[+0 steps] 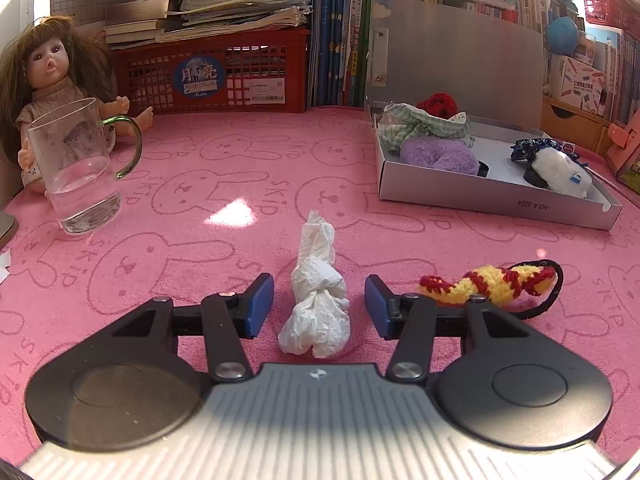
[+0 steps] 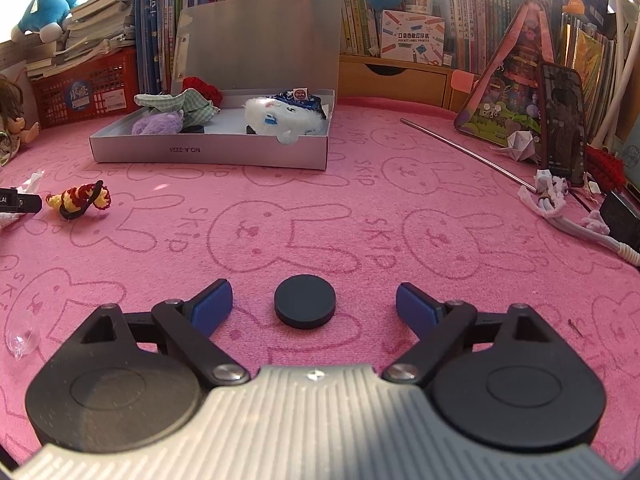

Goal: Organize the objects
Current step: 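Close the left gripper on the white tissue while the right grasps another black disc, then lift the tissue and black disc and carry both grippers over the box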

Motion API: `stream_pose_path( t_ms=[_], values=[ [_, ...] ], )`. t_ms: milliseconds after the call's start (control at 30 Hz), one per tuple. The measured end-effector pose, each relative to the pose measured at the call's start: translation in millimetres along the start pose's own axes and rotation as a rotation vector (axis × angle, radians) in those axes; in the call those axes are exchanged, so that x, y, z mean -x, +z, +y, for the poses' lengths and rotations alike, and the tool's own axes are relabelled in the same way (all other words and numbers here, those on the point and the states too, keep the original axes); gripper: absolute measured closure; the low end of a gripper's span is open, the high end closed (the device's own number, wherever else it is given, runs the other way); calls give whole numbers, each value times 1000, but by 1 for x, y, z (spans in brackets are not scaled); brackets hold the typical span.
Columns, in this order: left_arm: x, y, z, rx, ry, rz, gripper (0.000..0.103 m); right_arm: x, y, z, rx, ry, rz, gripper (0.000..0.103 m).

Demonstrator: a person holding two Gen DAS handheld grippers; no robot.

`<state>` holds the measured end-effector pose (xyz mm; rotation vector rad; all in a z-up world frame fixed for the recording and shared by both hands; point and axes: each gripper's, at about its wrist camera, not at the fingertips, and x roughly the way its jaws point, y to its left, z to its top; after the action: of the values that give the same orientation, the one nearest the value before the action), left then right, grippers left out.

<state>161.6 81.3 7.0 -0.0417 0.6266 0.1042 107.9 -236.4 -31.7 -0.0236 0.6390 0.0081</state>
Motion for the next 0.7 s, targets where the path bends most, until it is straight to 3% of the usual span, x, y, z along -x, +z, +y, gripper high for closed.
stream_pose_path(
  t_ms=[233,433,700],
  values=[
    [-1,0,0,2,-1,0,46,9,-6,2,29,59,-37,28],
    [0,1,3,11,-11,-10,68,11,-6,-5,-6,80,-40,45],
    [19,2,-6,-35,-34,-69,69,13,-6,-6,-25,67,-41,67]
  ],
)
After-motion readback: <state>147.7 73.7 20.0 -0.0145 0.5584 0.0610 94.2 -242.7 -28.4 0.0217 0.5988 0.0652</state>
